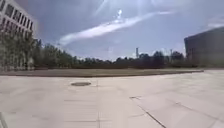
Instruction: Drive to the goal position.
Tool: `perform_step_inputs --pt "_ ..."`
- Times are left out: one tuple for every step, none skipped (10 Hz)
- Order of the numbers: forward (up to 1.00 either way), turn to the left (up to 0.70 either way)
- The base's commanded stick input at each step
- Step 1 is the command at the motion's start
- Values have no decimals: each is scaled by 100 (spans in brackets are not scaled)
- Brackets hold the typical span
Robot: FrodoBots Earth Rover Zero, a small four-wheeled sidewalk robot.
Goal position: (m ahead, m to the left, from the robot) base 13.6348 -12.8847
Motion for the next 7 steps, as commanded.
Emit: perform_step_inputs --pt "70 -33" --pt "70 -33" --pt "70 -33" --pt "70 -33" --pt "70 -33" --pt "70 -33" --pt "70 -33"
